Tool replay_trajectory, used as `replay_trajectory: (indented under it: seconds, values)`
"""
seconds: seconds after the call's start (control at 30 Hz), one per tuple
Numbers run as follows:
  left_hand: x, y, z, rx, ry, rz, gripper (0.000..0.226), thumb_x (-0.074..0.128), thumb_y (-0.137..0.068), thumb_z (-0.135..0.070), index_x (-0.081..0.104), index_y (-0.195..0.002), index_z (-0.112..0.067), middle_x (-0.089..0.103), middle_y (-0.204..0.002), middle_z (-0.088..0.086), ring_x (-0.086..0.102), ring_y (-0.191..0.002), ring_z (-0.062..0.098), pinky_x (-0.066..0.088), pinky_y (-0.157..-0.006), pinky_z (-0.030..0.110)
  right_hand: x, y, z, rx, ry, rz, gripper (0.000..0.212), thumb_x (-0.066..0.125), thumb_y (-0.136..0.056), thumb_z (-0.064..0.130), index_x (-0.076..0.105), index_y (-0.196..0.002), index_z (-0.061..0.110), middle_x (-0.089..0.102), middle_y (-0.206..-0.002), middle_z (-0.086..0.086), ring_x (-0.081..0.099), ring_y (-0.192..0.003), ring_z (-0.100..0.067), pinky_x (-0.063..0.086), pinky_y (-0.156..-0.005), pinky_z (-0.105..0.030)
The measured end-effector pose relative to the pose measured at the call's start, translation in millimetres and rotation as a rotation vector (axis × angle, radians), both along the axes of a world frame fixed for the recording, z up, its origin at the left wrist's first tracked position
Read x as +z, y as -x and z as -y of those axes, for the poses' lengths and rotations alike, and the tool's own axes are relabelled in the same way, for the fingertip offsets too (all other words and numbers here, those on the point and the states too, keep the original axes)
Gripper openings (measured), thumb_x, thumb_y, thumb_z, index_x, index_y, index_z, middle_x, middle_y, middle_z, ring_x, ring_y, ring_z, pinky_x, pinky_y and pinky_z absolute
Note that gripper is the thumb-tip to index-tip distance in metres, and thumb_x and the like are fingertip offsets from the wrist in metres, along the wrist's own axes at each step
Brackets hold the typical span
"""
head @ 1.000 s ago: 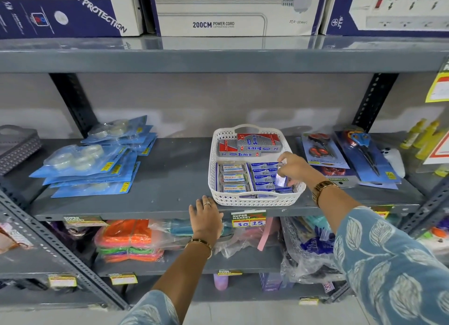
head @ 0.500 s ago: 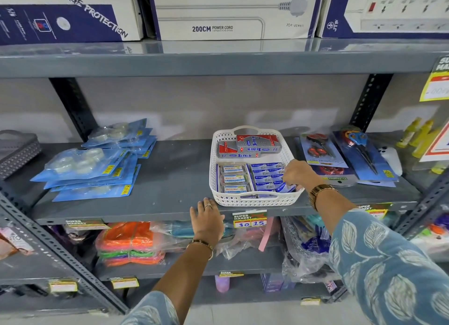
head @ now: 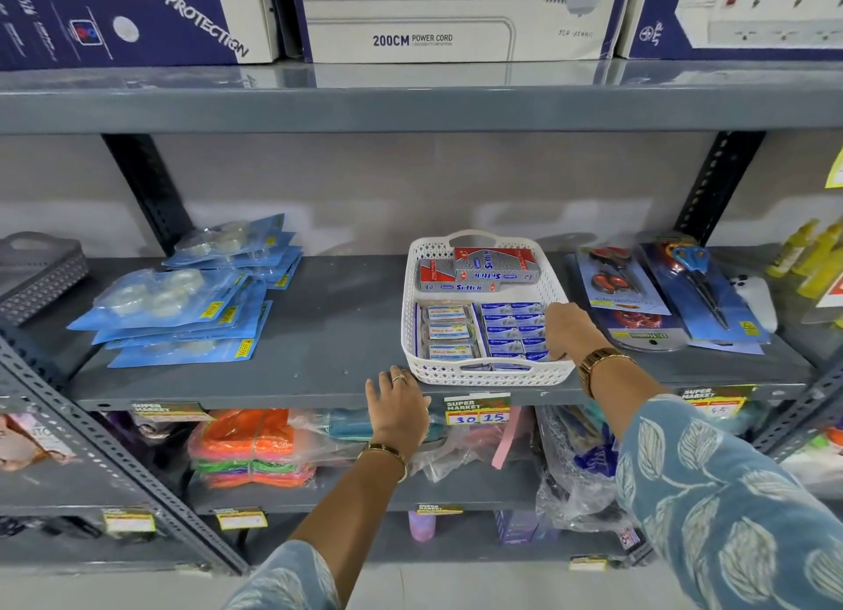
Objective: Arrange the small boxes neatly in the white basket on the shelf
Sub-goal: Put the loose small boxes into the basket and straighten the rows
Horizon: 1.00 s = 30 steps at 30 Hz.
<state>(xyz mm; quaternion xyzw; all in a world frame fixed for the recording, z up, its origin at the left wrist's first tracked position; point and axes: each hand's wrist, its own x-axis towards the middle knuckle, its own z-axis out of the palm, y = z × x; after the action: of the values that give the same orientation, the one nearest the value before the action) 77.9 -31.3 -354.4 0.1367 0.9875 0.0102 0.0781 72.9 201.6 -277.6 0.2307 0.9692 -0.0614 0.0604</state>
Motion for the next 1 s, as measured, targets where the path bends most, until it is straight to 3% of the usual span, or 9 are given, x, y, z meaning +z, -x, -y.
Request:
replay_trajectory:
  seconds: [0.13,1.0]
  values:
    - [0.9,2.1,-1.4,0.007,-0.002,-0.009,0.058,0.034,-0.1,-0.037,0.023,-0.146,-0.003,0.03,-0.153,0.013,0.025,-0.142,0.03,0.018,-0.119,0.047,0.9,-0.1,-3.0,0.021,0.091,0.036,0.035,0.064,-0.085,0.005,0.054,-0.118,0.001,0.064,-0.117,-0.019,0.065,-0.101,-0.03,0.054,-0.088,-0.035]
    - [-1.8,10.2,0.2,0.001,-0.031,-0.036,0.055,0.037,-0.098,-0.042,0.034,-0.14,-0.007,0.041,-0.146,0.01,0.036,-0.136,0.027,0.018,-0.118,0.048,0.5,4.3,24.5,0.058,-0.129,0.047,0.034,0.043,-0.094,0.003,0.051,-0.127,-0.001,0.058,-0.13,-0.016,0.058,-0.117,-0.027,0.048,-0.096,-0.032]
